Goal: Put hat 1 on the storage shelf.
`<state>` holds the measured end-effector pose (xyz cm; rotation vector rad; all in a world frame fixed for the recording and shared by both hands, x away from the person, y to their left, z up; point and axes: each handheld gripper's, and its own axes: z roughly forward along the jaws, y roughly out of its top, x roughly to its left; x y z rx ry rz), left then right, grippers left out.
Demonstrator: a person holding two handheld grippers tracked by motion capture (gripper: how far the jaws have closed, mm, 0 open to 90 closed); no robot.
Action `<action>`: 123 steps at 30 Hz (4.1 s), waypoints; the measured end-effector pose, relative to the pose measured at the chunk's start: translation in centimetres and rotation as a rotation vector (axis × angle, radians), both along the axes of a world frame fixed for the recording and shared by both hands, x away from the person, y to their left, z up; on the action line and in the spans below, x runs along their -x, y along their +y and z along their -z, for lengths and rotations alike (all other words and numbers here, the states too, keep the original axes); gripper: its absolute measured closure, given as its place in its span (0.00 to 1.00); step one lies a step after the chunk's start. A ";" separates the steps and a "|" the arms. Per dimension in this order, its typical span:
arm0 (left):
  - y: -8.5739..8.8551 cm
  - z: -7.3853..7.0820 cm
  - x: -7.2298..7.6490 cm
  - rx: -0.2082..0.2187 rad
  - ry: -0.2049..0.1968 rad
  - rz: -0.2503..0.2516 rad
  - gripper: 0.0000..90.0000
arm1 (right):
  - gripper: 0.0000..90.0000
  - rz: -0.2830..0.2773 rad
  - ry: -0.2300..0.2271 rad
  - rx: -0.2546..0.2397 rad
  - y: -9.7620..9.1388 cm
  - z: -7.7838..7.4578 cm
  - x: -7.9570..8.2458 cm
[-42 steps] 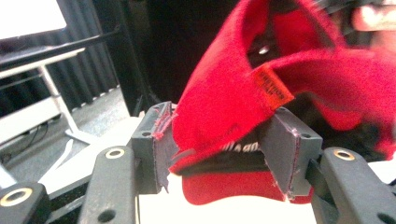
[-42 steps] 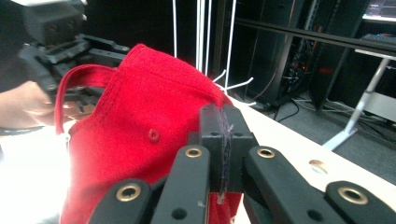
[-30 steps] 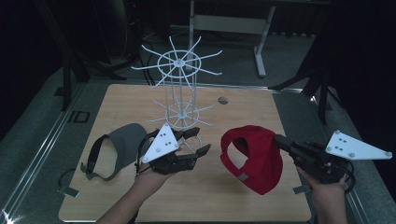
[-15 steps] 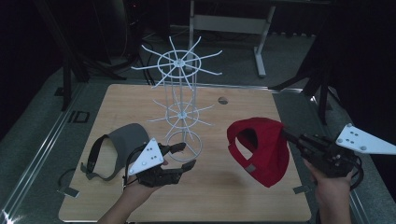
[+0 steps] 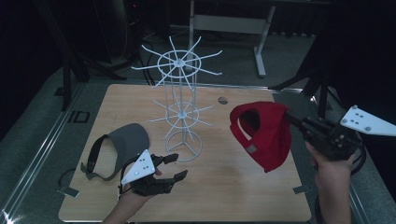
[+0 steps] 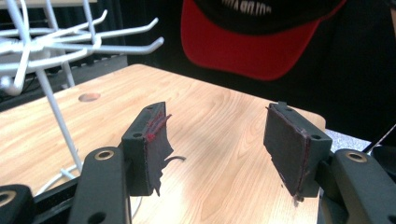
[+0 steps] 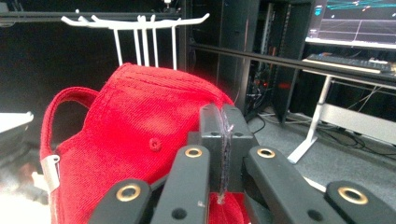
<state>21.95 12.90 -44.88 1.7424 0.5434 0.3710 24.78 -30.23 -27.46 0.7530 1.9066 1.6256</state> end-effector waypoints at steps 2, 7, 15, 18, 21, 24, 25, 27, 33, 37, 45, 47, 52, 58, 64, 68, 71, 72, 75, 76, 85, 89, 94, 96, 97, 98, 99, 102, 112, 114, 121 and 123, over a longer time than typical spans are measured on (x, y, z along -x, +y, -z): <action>0.1 0.5 0.1 0.000 0.002 -0.004 0.45 | 0.99 0.007 -0.005 0.000 0.1 -0.5 -0.4; 0.4 1.8 0.3 -0.012 0.018 -0.007 0.45 | 0.99 0.019 -0.012 -0.007 0.5 -1.5 -1.5; 0.8 3.0 0.6 -0.014 0.030 -0.018 0.45 | 0.99 0.036 -0.032 -0.025 1.0 -3.8 -3.0; 0.9 3.3 0.7 -0.015 0.032 -0.021 0.45 | 0.99 0.051 -0.044 -0.028 1.3 -4.9 -3.7; 1.1 3.5 0.8 -0.005 0.036 -0.025 0.45 | 0.99 0.069 -0.054 -0.026 1.8 -6.0 -4.4; 1.2 3.6 0.9 0.004 0.039 -0.030 0.45 | 0.99 0.080 -0.054 -0.026 2.3 -6.7 -5.2; 1.3 3.6 0.9 0.005 0.038 -0.033 0.45 | 0.99 0.085 -0.055 -0.031 2.5 -6.9 -5.5; 1.3 3.7 0.9 0.014 0.038 -0.034 0.45 | 0.99 0.089 -0.050 -0.034 2.8 -7.2 -6.1; 1.5 4.0 0.8 0.018 0.045 -0.041 0.45 | 0.99 0.078 -0.033 -0.043 3.8 -7.4 -7.4; 1.5 4.1 0.7 0.028 0.050 -0.048 0.45 | 0.99 0.073 -0.022 -0.024 4.6 -7.1 -7.8; 1.6 4.3 0.7 0.020 0.056 -0.057 0.45 | 0.99 0.050 0.001 0.009 5.2 -5.3 -7.7; 1.6 4.4 0.7 0.022 0.057 -0.058 0.45 | 0.99 0.044 0.005 0.022 5.4 -4.8 -7.7; 1.5 4.4 0.7 0.026 0.059 -0.060 0.45 | 0.99 0.021 0.016 0.029 5.5 -3.5 -7.4; 1.6 4.5 0.7 0.019 0.061 -0.064 0.45 | 0.99 -0.011 0.032 0.048 5.7 -1.7 -6.8; 1.7 4.5 0.7 0.026 0.059 -0.069 0.45 | 0.99 -0.057 0.048 0.038 5.8 0.1 -6.0; 1.7 4.6 0.7 0.023 0.059 -0.070 0.45 | 0.98 -0.062 0.055 0.033 5.5 0.8 -5.7; 1.7 4.7 0.7 0.017 0.058 -0.069 0.45 | 0.97 -0.065 0.062 0.027 5.3 1.1 -5.7; 1.7 4.7 0.7 0.018 0.058 -0.069 0.45 | 0.95 -0.067 0.066 0.024 5.2 1.1 -5.6; 1.7 4.7 0.6 0.019 0.060 -0.071 0.45 | 0.88 -0.073 0.061 0.023 4.9 1.3 -5.4; 1.7 4.7 0.6 0.016 0.060 -0.072 0.45 | 0.86 -0.074 0.054 0.021 4.8 1.3 -5.3; 1.9 4.6 0.6 0.010 0.060 -0.081 0.45 | 0.70 -0.067 0.045 0.035 3.4 2.1 -4.2; 2.1 4.6 0.7 0.012 0.062 -0.085 0.45 | 0.63 -0.055 0.062 0.059 2.8 3.1 -4.0; 2.2 4.6 0.7 0.012 0.064 -0.088 0.45 | 0.49 -0.039 0.091 0.059 1.4 4.8 -3.7; 2.3 4.6 0.7 0.010 0.064 -0.089 0.45 | 0.45 -0.027 0.091 0.060 1.3 5.0 -3.6; 2.3 4.7 0.7 0.008 0.062 -0.089 0.45 | 0.44 -0.011 0.095 0.063 1.1 5.4 -3.6; 2.3 4.7 0.7 0.006 0.062 -0.091 0.45 | 0.40 0.000 0.113 0.057 0.7 6.0 -3.6; 2.3 4.7 0.7 0.005 0.061 -0.092 0.45 | 0.38 0.011 0.115 0.050 0.4 6.4 -3.6; 2.4 4.7 0.7 0.001 0.065 -0.094 0.45 | 0.31 0.009 0.141 0.045 -0.2 7.2 -3.7; 2.6 5.1 0.8 -0.002 0.069 -0.099 0.45 | 0.23 0.070 0.184 0.028 -1.9 11.6 -4.0; 2.7 5.1 0.8 -0.008 0.066 -0.101 0.45 | 0.19 0.098 0.195 0.026 -2.2 12.6 -4.0; 3.0 5.3 0.8 -0.003 0.065 -0.106 0.45 | 0.19 0.150 0.247 0.077 -3.1 17.4 -3.9; 3.1 5.4 0.8 -0.008 0.064 -0.106 0.45 | 0.19 0.168 0.266 0.080 -3.6 18.6 -4.1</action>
